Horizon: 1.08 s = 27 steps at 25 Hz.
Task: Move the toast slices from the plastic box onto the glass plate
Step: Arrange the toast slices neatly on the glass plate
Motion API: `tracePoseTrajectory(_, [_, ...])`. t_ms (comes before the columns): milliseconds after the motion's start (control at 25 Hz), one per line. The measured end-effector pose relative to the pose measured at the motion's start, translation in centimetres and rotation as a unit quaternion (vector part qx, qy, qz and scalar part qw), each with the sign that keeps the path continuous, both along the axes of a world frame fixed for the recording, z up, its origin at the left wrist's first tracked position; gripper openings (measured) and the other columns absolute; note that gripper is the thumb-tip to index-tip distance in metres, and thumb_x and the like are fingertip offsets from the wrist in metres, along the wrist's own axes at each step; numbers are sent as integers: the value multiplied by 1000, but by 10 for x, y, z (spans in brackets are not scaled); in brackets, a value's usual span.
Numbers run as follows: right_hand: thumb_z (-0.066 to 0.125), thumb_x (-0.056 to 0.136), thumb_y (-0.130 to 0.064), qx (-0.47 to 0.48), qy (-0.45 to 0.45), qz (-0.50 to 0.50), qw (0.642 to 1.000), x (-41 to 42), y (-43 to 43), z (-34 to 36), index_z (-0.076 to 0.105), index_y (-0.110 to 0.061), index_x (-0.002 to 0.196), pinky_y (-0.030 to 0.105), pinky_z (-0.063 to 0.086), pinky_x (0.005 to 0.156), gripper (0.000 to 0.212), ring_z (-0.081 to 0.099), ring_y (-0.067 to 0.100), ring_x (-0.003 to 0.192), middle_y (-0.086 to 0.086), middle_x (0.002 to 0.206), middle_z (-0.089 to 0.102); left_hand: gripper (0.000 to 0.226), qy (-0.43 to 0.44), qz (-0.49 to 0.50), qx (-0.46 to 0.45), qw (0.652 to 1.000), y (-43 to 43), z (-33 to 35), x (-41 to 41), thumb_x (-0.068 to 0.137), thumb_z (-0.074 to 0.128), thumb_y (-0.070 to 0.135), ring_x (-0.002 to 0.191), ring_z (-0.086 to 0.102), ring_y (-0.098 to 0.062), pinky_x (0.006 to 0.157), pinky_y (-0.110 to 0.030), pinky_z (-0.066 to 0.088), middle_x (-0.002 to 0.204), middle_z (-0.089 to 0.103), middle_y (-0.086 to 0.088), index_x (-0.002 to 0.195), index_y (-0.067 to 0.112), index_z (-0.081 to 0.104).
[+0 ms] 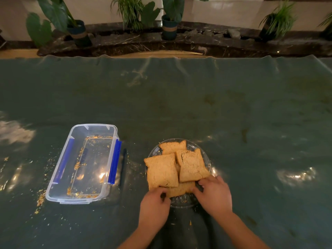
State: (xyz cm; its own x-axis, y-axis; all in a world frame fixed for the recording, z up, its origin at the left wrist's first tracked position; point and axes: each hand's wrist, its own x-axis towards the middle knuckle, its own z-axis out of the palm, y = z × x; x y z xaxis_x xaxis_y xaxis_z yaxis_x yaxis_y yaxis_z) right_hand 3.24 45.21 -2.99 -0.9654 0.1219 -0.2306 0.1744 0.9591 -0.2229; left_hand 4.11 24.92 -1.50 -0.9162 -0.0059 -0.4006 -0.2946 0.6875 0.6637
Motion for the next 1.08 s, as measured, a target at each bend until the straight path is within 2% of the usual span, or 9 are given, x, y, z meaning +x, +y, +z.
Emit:
tracePoseTrajectory(160, [58,84,-45,-31,2,-27,999,-2,-9,-7,64,-25,74,34,43,75,23,59,20,88,-8,77,67,34,-9,26,20,999,11,-5,1,84,60,14,89,63,-13,78,-23,47,99,70,1,118,18,66])
tracePoseTrajectory(240, [60,83,-43,-49,13,-41,998,-1,-8,-8,64,-27,79,34,40,77,16,58,19,89,-9,79,69,39,-12,27,24,999,12,-6,2,84,61,14,90,62,-10,77,-20,44,103,69,3,122,20,64])
tracePoseTrajectory(400, [57,85,-41,-34,-11,-26,999,-3,-8,-10,64,-30,87,35,36,81,13,55,18,98,-11,88,66,50,-5,2,6,1000,9,-11,5,85,61,16,97,58,-10,85,-22,46,116,62,5,134,22,56])
tracePoseTrajectory(560, [56,86,-40,-28,-42,-30,998,-7,-10,-7,67,-32,89,35,39,84,14,55,19,100,-10,92,65,52,-6,-1,8,1000,9,-9,6,85,59,16,102,56,-10,90,-24,48,118,58,6,136,23,53])
tracePoseTrajectory(720, [64,82,-35,-144,41,-115,982,-2,-3,2,65,-35,75,27,46,62,7,60,15,89,-13,85,63,51,5,-5,13,1000,8,-7,9,87,59,17,99,55,-6,86,-20,44,111,51,13,136,26,51])
tracePoseTrajectory(760, [66,82,-37,-153,74,-137,976,-5,3,4,64,-34,78,27,45,60,6,60,15,86,-12,86,61,50,7,-9,12,1000,7,-7,9,88,59,17,99,55,-6,86,-20,44,111,51,14,137,26,51])
tracePoseTrajectory(840, [65,85,-39,-146,94,-152,973,-18,12,7,67,-25,97,30,49,65,19,60,18,92,-6,95,63,51,8,-18,6,1000,7,-8,10,89,58,18,102,54,-6,89,-22,45,114,53,12,138,26,49])
tracePoseTrajectory(920, [60,88,-44,-124,49,-136,982,-33,16,7,66,-18,111,35,52,74,35,58,23,101,1,104,67,52,8,-24,1,1000,6,-7,10,89,57,18,104,54,-7,91,-23,46,119,54,10,140,26,48])
tracePoseTrajectory(1080, [60,86,-50,-106,-20,-125,986,-49,13,4,65,-19,114,35,52,76,42,59,25,105,2,105,69,52,5,-25,1,1000,5,-6,9,90,58,19,104,54,-6,92,-22,46,125,54,8,141,26,47])
